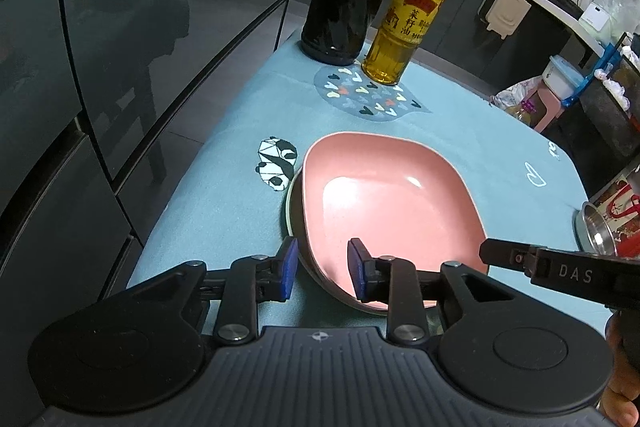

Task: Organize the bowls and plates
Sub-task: 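Carry the pink dish onto the green plate and open the left tool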

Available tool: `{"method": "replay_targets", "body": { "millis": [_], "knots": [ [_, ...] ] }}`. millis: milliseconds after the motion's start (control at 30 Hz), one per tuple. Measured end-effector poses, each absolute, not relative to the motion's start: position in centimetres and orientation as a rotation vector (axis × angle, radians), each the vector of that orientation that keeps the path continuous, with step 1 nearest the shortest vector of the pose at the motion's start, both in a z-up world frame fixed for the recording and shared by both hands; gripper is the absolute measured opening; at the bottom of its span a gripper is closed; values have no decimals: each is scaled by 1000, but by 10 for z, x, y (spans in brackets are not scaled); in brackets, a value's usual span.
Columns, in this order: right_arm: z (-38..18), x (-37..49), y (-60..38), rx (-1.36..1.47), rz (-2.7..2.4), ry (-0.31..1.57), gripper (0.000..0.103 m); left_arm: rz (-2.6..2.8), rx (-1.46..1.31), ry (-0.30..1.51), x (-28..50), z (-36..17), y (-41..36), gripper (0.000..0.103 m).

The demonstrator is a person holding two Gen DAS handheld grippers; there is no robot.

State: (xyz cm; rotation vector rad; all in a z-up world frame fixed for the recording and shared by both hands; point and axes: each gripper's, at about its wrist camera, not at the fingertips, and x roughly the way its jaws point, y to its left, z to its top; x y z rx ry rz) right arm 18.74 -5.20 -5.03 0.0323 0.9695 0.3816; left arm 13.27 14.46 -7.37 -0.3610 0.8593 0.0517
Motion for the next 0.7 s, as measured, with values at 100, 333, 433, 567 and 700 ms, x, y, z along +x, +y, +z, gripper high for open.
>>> {"method": "replay_targets", "body": {
  "millis": [100,333,433,567,700],
  "knots": [
    [-48,187,-56,43,376,961,8,56,-368,832,130,-67,145,26],
    [-45,184,-65,59,373,952,8,51,-355,804,127,-55,136,27],
    [-44,184,-70,69,373,951,8,41,-340,808,128,-54,129,27],
    [-45,184,-75,72,378,950,8,24,-327,809,129,-51,118,27],
    [-48,186,-71,74,393,962,8,19,-312,817,131,-52,112,27]
  ]
}}
